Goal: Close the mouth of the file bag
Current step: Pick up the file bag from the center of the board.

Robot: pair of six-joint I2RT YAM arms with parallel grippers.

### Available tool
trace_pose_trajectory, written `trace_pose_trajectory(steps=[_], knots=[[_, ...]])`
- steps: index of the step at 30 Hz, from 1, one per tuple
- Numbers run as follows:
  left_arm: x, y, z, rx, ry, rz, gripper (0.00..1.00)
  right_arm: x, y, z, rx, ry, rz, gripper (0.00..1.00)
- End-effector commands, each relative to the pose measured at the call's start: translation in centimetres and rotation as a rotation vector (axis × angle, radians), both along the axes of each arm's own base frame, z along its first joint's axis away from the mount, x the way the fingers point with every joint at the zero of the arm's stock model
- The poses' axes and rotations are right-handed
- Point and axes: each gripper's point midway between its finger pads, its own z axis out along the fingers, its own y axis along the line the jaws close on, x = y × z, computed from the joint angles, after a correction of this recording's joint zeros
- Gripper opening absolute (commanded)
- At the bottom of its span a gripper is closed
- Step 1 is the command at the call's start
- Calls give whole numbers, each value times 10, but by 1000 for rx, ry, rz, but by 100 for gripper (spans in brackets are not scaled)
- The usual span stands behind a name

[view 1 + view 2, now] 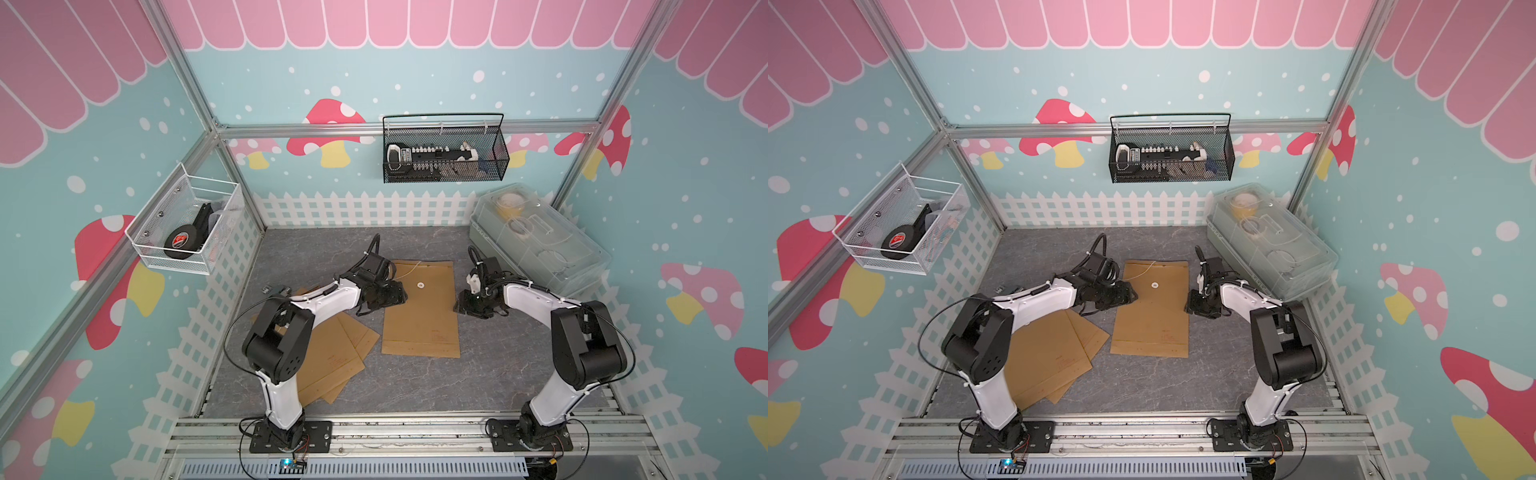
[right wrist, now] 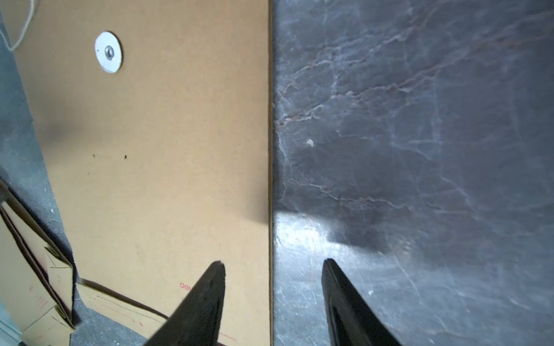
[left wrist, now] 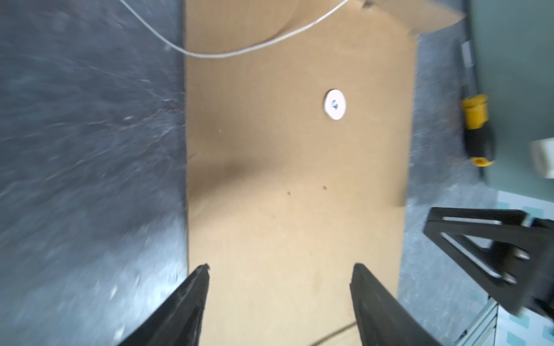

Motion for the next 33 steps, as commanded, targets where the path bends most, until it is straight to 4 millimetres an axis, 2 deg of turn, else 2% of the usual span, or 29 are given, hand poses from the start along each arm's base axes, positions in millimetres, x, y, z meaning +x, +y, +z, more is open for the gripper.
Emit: trace_pose_trajectory(steps=[1, 5, 7, 11, 13, 15, 17, 20, 23, 26, 29, 33], knots=[[-5, -6, -9, 6, 37, -77, 74, 12, 16, 0, 80, -3, -1, 53], [-12, -4, -27, 15, 78, -89, 73, 19, 23, -13, 111, 28, -9, 51], [-15, -5, -32, 4, 86, -93, 72, 24, 33, -11, 166, 16, 17, 51], [-20, -12, -31, -51, 93, -108, 69, 31, 64, 28, 375, -99, 101, 50], [-20, -15, -28, -71, 90, -114, 68, 32, 72, 50, 448, -157, 121, 48], [-20, -16, -25, -83, 80, -116, 67, 30, 75, 60, 487, -188, 132, 48], [-20, -17, -24, -92, 76, -114, 67, 27, 72, 51, 472, -179, 116, 46], [-20, -21, -25, -115, 81, -114, 65, 22, 61, 16, 385, -109, 84, 42], [-20, -23, -29, -121, 85, -116, 63, 22, 59, -3, 365, -87, 72, 39], [-21, -26, -33, -129, 89, -123, 60, 28, 64, -4, 420, -93, 42, 36], [-22, -30, -38, -143, 97, -134, 57, 34, 75, 5, 525, -116, 21, 34], [-24, -38, -44, -164, 108, -145, 53, 36, 81, 6, 563, -113, 7, 37]])
